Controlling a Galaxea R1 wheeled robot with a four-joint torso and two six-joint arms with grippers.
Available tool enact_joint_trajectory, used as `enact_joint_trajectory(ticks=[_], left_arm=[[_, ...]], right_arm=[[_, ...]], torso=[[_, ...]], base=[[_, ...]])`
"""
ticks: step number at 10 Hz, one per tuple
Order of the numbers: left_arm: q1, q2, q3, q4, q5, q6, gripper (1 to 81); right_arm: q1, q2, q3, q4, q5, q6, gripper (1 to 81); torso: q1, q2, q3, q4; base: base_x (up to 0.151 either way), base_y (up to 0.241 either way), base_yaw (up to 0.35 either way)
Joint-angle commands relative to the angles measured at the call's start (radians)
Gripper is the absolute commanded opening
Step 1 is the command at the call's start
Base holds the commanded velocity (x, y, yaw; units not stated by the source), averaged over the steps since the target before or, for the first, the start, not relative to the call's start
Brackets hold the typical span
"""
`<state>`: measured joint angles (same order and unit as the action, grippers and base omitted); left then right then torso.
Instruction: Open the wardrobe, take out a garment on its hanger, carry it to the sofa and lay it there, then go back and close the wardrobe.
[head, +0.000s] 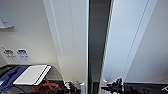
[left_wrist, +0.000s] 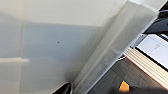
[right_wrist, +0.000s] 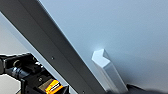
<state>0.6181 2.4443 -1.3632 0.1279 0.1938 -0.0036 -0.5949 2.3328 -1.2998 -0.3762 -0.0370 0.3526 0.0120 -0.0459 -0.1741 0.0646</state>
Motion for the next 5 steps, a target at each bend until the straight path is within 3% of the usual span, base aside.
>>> enact_joint_trajectory(ticks=[1, 5], left_arm=[[-0.002, -0.130, 0.330, -0.007, 0.004, -0.007, 81.1], [0.137, -0.357, 0.473, 0.065, -0.072, -0.001, 81.1]], right_arm=[[-0.064, -0.129, 0.246, -0.055, -0.038, 0.039, 81.1], [-0.153, -0.341, 0.338, -0.099, 0.083, 0.040, 81.1]], torso=[[0.000, 0.000, 0.000, 0.000], [0.000, 0.000, 0.000, 0.000]], base=[[0.000, 0.000, 0.000], [0.000, 0.000, 0.000]])
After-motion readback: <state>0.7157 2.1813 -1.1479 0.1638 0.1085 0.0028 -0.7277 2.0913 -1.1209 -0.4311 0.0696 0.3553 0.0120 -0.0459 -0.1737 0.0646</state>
